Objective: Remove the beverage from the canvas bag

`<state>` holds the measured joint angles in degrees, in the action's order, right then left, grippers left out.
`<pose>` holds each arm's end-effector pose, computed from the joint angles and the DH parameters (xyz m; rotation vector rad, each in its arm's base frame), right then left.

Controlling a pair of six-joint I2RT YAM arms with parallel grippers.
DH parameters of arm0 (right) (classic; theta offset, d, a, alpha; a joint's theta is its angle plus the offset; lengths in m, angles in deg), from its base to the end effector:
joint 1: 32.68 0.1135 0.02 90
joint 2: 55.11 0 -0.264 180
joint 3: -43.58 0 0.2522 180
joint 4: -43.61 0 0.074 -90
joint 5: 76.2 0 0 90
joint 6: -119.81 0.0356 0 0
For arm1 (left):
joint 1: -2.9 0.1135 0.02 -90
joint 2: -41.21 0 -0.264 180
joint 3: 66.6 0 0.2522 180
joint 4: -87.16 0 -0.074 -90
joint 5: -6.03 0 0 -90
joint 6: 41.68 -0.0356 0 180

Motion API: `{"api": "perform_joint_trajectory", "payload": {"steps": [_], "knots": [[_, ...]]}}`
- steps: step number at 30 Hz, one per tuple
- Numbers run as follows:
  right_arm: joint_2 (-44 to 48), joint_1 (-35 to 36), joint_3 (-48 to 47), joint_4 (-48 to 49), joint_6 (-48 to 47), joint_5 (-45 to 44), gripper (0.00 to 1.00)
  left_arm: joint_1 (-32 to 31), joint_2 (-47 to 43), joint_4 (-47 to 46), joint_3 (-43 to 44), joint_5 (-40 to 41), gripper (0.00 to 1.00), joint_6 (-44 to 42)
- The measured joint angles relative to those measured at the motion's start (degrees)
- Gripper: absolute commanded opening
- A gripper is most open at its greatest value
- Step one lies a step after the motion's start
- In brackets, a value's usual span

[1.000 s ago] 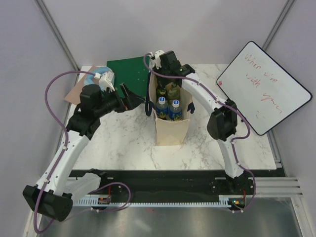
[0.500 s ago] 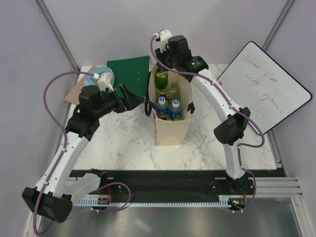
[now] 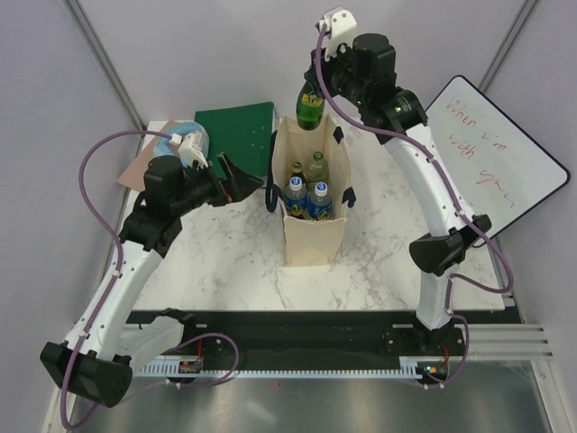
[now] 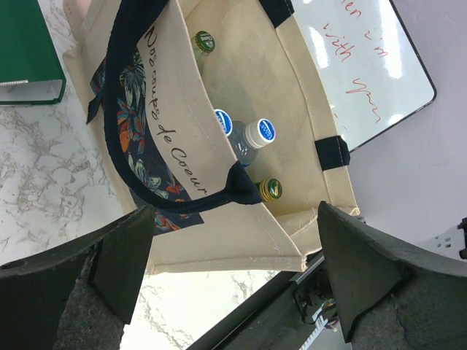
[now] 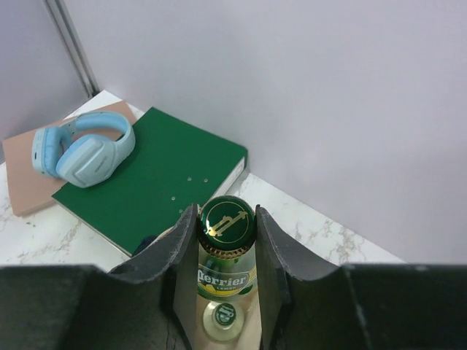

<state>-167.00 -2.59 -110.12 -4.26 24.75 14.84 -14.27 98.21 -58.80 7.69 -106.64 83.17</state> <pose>0.3591 0.2088 0.5150 -0.5229 1.6051 0.3440 0.2055 -0.0779 0.3791 -0.0125 1.9613 -0.9819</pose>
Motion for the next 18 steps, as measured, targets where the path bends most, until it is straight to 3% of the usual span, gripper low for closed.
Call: {"api": "perform_joint_trajectory", "payload": {"steps": [9, 18], "knots": [[3.7, -7.5, 0.6, -0.1, -1.0, -0.5, 0.00, 0.0, 0.0, 0.0, 0.0, 0.0, 1.00, -0.2], [8.6, -19.6, 9.7, 0.0, -1.1, -0.3, 0.00, 0.0, 0.0, 0.0, 0.0, 0.0, 1.00, -0.9]]}}
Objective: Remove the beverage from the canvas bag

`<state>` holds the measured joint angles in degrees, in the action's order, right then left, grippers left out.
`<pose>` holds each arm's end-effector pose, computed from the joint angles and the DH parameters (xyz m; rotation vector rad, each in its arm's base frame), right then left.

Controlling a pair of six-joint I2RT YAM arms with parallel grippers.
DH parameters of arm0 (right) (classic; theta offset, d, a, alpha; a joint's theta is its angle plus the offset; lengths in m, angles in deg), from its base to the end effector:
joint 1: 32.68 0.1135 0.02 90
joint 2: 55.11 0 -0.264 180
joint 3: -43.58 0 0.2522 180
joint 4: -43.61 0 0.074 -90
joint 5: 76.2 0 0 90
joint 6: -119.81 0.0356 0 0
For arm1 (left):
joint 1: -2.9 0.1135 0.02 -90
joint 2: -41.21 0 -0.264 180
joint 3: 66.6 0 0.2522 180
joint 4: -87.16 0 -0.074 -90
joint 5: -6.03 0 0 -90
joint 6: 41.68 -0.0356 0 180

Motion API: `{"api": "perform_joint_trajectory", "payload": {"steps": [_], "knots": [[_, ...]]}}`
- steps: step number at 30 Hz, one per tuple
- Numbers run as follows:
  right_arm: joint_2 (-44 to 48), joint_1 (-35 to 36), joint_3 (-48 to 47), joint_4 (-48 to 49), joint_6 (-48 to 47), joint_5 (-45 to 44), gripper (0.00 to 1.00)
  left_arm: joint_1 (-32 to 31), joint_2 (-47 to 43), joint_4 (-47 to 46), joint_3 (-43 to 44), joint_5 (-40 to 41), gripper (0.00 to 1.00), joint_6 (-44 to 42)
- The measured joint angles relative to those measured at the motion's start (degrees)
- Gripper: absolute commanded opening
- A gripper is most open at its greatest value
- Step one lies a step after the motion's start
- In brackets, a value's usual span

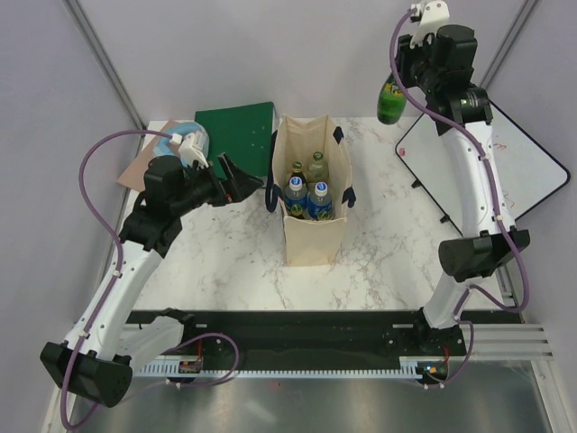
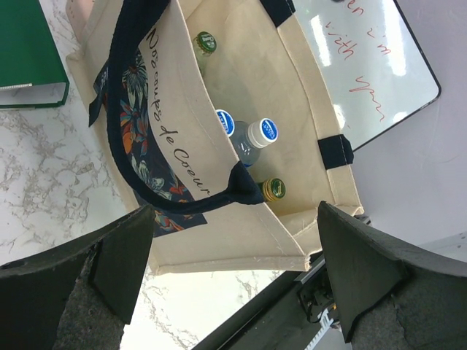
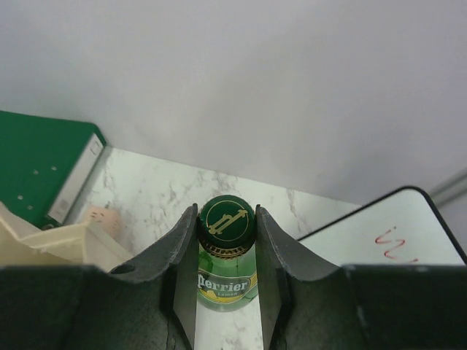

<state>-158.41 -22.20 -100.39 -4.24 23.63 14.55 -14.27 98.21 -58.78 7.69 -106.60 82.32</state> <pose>0.3743 0.0697 0.5211 -0.2555 1.6772 0.0672 0.2055 -0.0778 0.3790 0.0014 1.9591 -0.9715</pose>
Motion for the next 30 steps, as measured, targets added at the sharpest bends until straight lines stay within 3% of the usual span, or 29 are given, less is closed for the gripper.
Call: {"api": "perform_joint_trajectory", "payload": {"steps": [8, 14, 30], "knots": [[-0.6, -6.0, 16.5, 6.2, 0.3, 3.9, 0.00, 0.0, 0.0, 0.0, 0.0, 0.0, 1.00, -0.7], [-3.8, -6.6, 25.8, 14.3, -0.3, 6.9, 0.00, 0.0, 0.0, 0.2, 0.0, 0.0, 1.00, -0.9], [-12.4, -6.4, 28.7, 32.1, 0.7, 11.0, 0.01, 0.0, 2.1, 0.3, 1.1, 0.0, 1.00, -1.1]]}}
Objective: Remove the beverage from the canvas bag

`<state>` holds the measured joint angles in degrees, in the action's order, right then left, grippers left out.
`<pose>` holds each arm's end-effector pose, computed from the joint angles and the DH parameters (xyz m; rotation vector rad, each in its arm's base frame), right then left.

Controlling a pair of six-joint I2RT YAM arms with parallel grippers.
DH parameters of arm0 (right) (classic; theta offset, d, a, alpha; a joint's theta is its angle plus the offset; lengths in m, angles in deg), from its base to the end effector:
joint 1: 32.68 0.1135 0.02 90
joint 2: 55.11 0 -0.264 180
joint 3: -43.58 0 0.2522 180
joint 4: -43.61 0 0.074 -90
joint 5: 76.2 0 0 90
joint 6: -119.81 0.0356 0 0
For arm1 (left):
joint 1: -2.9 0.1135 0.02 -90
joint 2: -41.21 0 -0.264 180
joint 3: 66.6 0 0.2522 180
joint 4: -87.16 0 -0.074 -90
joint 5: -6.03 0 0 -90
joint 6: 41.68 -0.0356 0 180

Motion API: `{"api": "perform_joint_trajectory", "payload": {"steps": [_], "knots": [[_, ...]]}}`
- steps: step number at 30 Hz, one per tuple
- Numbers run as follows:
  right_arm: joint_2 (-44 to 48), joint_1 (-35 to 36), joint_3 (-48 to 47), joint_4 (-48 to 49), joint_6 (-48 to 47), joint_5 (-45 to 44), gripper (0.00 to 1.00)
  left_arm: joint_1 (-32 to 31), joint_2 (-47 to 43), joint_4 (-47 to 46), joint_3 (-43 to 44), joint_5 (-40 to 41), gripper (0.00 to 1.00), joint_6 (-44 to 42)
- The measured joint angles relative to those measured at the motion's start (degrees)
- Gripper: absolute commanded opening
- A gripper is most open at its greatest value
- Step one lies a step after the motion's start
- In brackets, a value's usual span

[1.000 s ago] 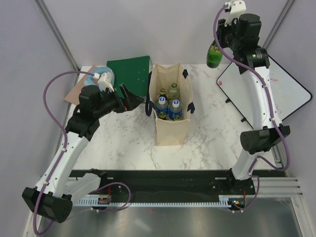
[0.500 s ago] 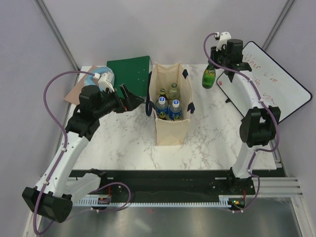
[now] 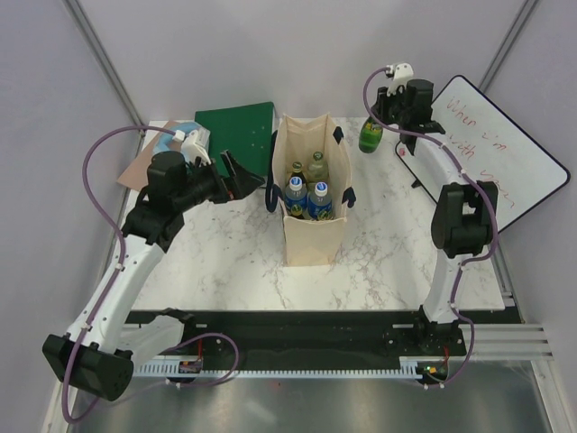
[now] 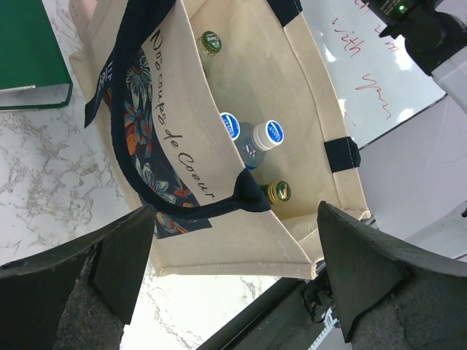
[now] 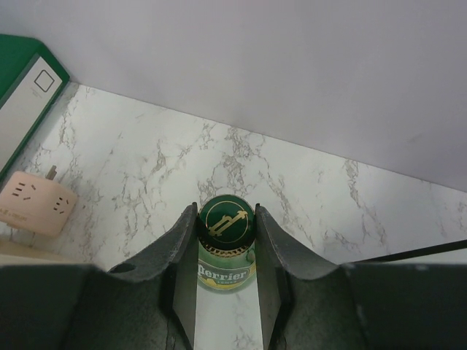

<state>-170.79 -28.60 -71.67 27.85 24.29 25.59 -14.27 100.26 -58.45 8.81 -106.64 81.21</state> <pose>0.4894 0.0422 0.3192 -0.2970 1.8268 0.1731 0.2136 -0.0804 0.3779 0.0146 1.9781 -0.9570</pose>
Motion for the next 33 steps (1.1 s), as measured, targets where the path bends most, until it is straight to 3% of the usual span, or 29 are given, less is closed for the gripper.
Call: {"api": "perform_joint_trajectory", "payload": {"steps": [5, 11, 14, 15, 17, 18, 21, 33], "knots": [[-1.7, 0.0, 1.9, 3.1, 0.2, 0.2, 0.06, 0.0, 1.1, 0.0, 1.1, 0.0, 1.00, 0.0], [-2.4, 0.0, 5.3, 5.2, 0.2, 0.0, 0.23, 0.0, 2.2, 0.0, 1.7, -0.1, 1.00, -0.2], [-2.4, 0.0, 6.1, 6.8, 0.2, -0.2, 0.41, -0.1, 2.4, 0.0, 1.8, -0.1, 1.00, -0.3], [-2.4, 0.0, 6.5, 7.4, 0.2, -0.2, 0.55, -0.1, 2.4, 0.0, 1.9, -0.1, 1.00, -0.4], [-2.4, 0.1, 6.9, 8.2, 0.2, -0.2, 0.69, -0.2, 2.4, 0.0, 2.0, -0.1, 1.00, -0.4], [-2.4, 0.0, 7.0, 9.2, 0.2, -0.2, 0.84, -0.2, 2.4, 0.1, 2.1, -0.1, 1.00, -0.4], [-2.1, 0.0, 7.0, 11.5, 0.0, -0.6, 0.98, -0.3, 2.4, 0.1, 2.4, -0.1, 1.00, -0.4], [9.4, 0.0, 5.8, 1.0, -1.1, -1.3, 0.98, -0.7, 2.7, -0.1, 6.1, -0.1, 1.00, -1.2]]}}
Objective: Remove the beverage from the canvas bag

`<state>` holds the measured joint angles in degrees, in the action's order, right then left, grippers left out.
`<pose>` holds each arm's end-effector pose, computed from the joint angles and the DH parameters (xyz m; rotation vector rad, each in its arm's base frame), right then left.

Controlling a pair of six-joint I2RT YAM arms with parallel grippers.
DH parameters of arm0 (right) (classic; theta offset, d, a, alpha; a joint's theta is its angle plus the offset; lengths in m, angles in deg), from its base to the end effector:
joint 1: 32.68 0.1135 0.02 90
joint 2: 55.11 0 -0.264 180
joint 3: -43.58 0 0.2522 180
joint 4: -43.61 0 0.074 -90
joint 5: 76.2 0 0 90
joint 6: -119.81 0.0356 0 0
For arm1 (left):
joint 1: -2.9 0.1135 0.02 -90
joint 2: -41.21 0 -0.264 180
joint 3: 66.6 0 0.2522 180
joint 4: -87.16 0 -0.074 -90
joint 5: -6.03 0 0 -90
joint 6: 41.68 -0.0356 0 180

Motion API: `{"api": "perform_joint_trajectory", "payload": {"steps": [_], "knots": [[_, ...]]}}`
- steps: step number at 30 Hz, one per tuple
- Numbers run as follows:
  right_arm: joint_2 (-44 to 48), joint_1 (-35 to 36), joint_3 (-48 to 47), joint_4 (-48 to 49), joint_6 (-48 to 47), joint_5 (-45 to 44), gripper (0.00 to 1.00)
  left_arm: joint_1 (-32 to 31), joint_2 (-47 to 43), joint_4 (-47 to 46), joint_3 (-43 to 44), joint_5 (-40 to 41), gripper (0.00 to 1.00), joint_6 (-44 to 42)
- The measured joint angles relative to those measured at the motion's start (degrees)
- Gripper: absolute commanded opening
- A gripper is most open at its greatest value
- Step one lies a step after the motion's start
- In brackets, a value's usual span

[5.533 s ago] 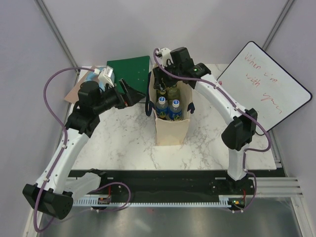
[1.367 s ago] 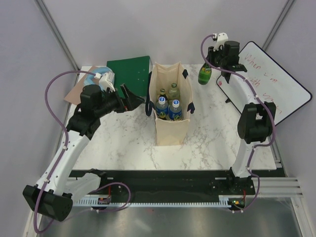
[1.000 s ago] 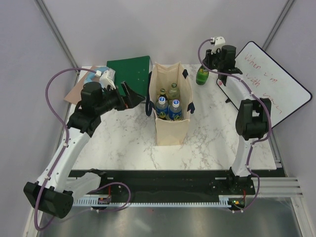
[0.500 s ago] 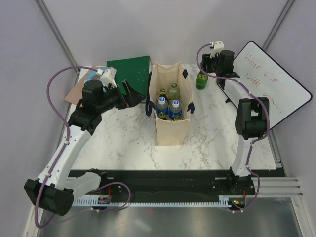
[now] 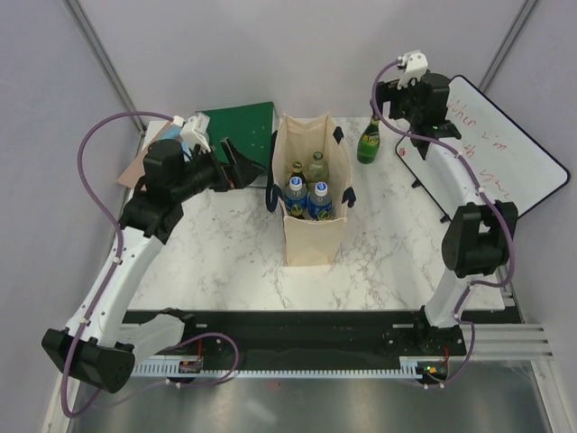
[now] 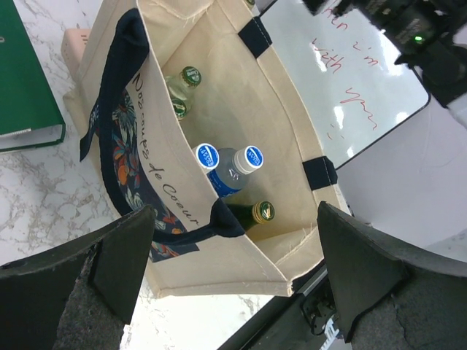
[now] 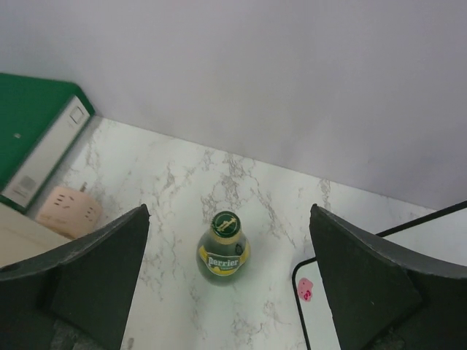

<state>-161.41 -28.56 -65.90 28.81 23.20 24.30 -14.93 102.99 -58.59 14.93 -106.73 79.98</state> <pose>0.4510 0.0390 0.3589 -0.2970 1.7469 0.1310 0.2204 -0.0854 0.4046 0.0649 1.9131 -0.9587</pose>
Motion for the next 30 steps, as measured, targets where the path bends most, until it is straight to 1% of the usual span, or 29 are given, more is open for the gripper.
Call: {"api": "perform_joint_trajectory", "payload": {"steps": [6, 10, 14, 19, 24, 27, 28, 30], "knots": [[9.6, 0.0, 0.4, -1.6, 6.1, 4.9, 0.98, -0.7, 3.0, 0.0, 2.6, -0.2, 0.99, -1.3], [15.8, 0.0, 4.1, -1.3, 11.4, 8.2, 0.98, -2.0, 6.2, 0.0, 5.6, -0.3, 0.99, -2.9], [19.0, 0.0, 6.2, -1.4, 13.8, 10.5, 0.98, -4.3, 9.0, 0.0, 8.9, -0.2, 0.99, -4.6], [19.5, -0.2, 6.6, -2.1, 14.2, 13.9, 0.98, -9.1, 12.6, 0.2, 13.3, 0.5, 0.99, -7.8], [21.0, -0.8, 8.9, -4.0, 12.7, 18.6, 0.98, -14.6, 17.2, 0.5, 17.9, 3.2, 0.98, -12.5], [22.0, -1.1, 9.9, -5.7, 10.8, 21.0, 0.98, -16.4, 20.1, 0.5, 19.5, 4.4, 0.95, -15.1], [22.4, -1.2, 10.0, -6.5, 9.9, 21.6, 0.98, -16.7, 21.2, 0.6, 20.0, 4.7, 0.92, -15.9], [23.0, -1.5, 10.1, -8.4, 8.4, 22.4, 0.98, -16.8, 23.6, 0.8, 21.1, 5.3, 0.90, -17.2]]}}
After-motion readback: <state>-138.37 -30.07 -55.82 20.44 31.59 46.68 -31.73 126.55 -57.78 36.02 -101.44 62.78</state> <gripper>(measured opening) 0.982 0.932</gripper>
